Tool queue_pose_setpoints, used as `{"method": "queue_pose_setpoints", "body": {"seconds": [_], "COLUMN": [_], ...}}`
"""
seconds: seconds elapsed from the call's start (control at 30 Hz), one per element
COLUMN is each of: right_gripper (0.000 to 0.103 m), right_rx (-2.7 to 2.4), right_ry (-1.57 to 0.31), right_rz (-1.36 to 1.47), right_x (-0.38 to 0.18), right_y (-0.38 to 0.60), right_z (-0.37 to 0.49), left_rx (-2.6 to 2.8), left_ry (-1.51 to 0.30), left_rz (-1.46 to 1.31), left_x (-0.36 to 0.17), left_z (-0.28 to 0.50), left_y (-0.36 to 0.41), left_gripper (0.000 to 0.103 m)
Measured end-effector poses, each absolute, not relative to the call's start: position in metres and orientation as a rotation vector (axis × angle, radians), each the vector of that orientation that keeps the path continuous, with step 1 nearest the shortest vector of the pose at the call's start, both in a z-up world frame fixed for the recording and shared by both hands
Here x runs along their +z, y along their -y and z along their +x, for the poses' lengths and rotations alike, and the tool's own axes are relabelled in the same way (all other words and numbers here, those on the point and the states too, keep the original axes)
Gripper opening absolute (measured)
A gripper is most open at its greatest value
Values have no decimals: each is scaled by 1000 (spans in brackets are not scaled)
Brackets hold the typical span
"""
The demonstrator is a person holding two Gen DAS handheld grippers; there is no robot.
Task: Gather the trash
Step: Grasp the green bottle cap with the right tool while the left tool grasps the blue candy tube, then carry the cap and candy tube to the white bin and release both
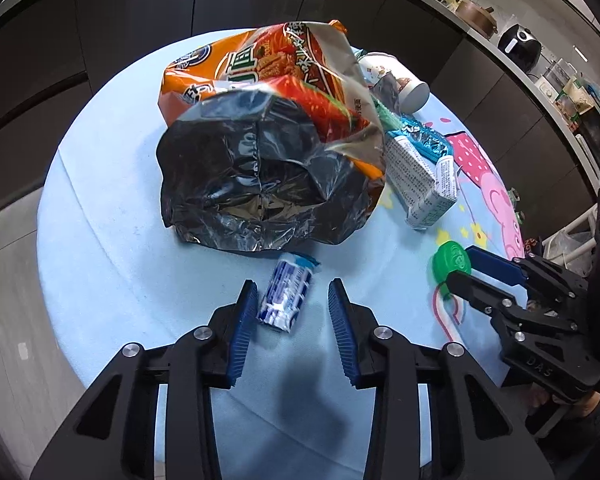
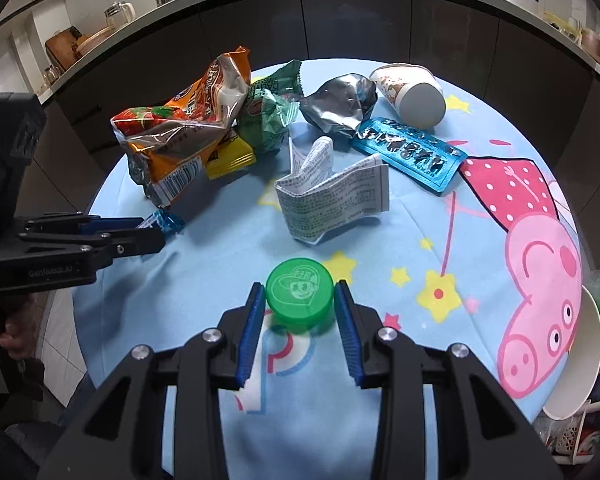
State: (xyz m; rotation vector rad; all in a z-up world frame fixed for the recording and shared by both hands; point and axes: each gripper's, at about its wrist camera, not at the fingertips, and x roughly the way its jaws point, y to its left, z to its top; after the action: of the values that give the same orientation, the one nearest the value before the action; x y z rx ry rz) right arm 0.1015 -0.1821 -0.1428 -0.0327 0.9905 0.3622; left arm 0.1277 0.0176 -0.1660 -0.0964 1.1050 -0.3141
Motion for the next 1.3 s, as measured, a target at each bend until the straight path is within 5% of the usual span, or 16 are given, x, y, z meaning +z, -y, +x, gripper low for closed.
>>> {"method": "queue_pose_setpoints", "body": {"seconds": [0.2, 0.53, 1.3], "right_gripper": [36, 36, 36], "right_rx": [368, 368, 212], "right_ry": [-988, -970, -803], "right_rz": [-17, 6, 156], "right_x": [-142, -136, -84], "right_y": [186, 192, 285], "right_z": [101, 98, 65], "left_rx": [-298, -277, -525], "left_ry": [-1110, -1126, -941], "left_rz": [-78, -88, 6], "left_x": [-167, -168, -77], "left_z": [127, 125, 102], "left_y": [-11, -8, 101], "left_gripper": [35, 15, 15]}}
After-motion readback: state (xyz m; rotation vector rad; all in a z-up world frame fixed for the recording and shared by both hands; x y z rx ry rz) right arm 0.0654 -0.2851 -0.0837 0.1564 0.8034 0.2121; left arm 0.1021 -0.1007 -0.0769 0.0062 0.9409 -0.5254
